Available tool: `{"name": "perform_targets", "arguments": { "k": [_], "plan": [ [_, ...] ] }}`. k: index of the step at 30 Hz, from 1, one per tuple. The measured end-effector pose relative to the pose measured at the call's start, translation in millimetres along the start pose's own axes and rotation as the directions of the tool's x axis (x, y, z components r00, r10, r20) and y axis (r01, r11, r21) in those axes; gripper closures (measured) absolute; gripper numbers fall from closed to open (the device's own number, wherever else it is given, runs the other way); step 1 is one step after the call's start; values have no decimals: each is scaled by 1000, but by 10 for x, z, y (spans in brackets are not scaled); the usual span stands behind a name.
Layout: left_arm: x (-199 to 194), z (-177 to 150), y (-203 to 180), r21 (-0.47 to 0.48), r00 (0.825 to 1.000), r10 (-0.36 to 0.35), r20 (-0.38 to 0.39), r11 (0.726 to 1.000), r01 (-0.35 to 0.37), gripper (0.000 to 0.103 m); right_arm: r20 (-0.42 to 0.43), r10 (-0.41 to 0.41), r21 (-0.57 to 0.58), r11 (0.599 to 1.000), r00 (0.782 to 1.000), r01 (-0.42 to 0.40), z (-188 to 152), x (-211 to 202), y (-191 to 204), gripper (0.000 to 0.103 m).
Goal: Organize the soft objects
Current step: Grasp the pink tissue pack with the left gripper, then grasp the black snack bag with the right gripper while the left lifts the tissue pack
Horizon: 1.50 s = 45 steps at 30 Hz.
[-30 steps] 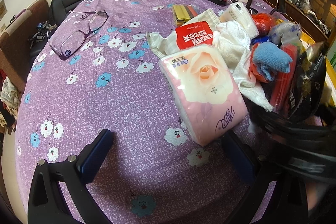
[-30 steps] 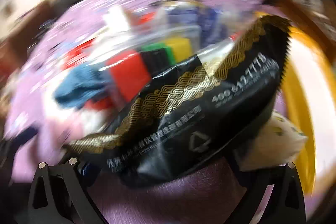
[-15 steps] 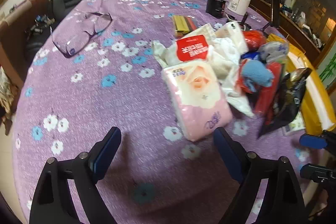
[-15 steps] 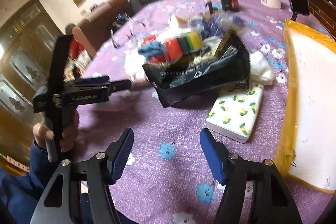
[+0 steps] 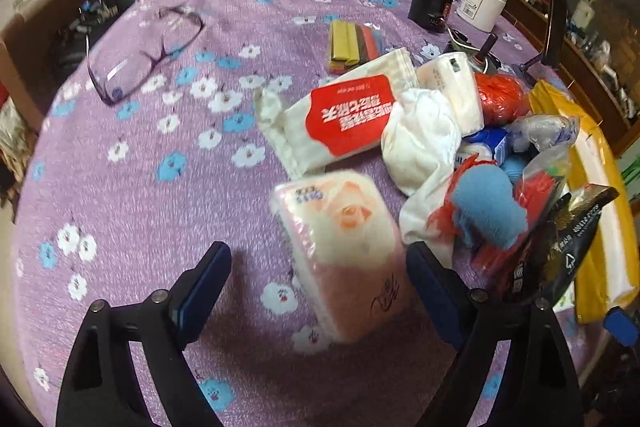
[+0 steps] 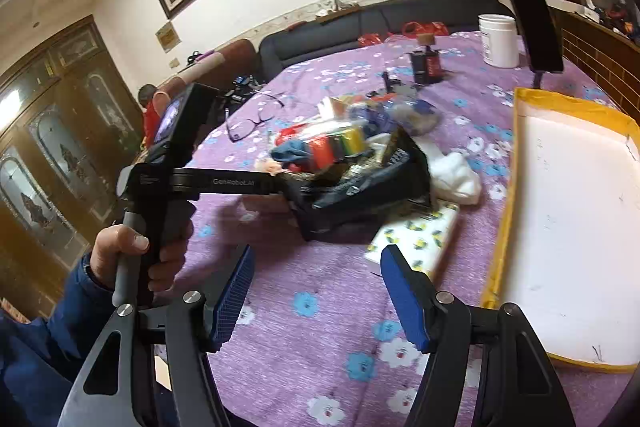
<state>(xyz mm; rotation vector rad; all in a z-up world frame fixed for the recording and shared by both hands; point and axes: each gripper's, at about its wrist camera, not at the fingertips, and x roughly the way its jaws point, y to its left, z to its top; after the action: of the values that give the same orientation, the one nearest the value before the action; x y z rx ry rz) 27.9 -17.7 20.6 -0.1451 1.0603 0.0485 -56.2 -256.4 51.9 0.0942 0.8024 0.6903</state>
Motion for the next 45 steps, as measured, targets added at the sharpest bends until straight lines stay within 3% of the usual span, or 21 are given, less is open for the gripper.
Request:
{"name": "perform_targets", "arguments": {
  "k": [2, 6, 11, 16, 20, 24, 27, 29, 31, 32, 34, 36, 41, 45],
  "plan": [
    [-23, -20, -4, 4, 998, -62, 13, 998, 62, 52, -3, 4, 7, 1000, 1000, -3, -10, -7, -44, 33],
    [-95, -95, 26, 30, 998, -58, 17, 998, 58, 59, -20, -29, 18, 999, 999, 30, 3, -8, -109, 33],
    [-225, -281, 226, 30, 997, -76, 18, 997, 75, 59, -67, -81, 26, 996, 994, 83, 50, 106, -165, 33],
    [-253, -306, 360, 18, 995, -93, 24, 996, 92, 59, -84, 46, 165, 986, 995, -32, 170, 217, -235, 32],
    [-235, -290, 378, 7, 993, -111, 28, 994, 110, 59, -74, 146, 349, 931, 986, -112, 246, 438, -321, 30],
    [-168, -238, 400, -25, 992, -123, 23, 992, 124, 46, -71, 175, 476, 871, 982, -120, 245, 641, -372, 30],
    [-102, -197, 412, -34, 991, -132, 16, 991, 132, 38, -73, 135, 529, 845, 988, -76, 292, 791, -439, 30],
    [-95, -192, 410, -31, 991, -129, 37, 991, 130, 38, -61, 119, 560, 826, 991, -65, 310, 831, -494, 30],
    [-100, -201, 404, -20, 992, -120, 49, 992, 121, 51, -66, 107, 537, 842, 992, -55, 363, 867, -466, 32],
    [-115, -212, 411, -17, 989, -139, 57, 990, 141, 53, -63, 105, 528, 847, 992, -56, 378, 868, -451, 44],
    [-134, -234, 427, -25, 984, -169, 60, 985, 171, 55, -51, 106, 503, 862, 993, -66, 385, 865, -404, 50],
    [-162, -263, 422, -15, 983, -170, 68, 985, 171, 55, -49, 100, 463, 884, 994, -66, 402, 833, -371, 78],
    [-298, -303, 372, 14, 976, -189, 105, 982, 189, 55, 1, 69, 343, 937, 998, -65, 416, 618, -180, 79],
    [-399, -305, 309, 30, 973, -194, 129, 981, 192, 55, 36, 46, 295, 954, 998, -55, 413, 449, -132, 79]
  ]
}}
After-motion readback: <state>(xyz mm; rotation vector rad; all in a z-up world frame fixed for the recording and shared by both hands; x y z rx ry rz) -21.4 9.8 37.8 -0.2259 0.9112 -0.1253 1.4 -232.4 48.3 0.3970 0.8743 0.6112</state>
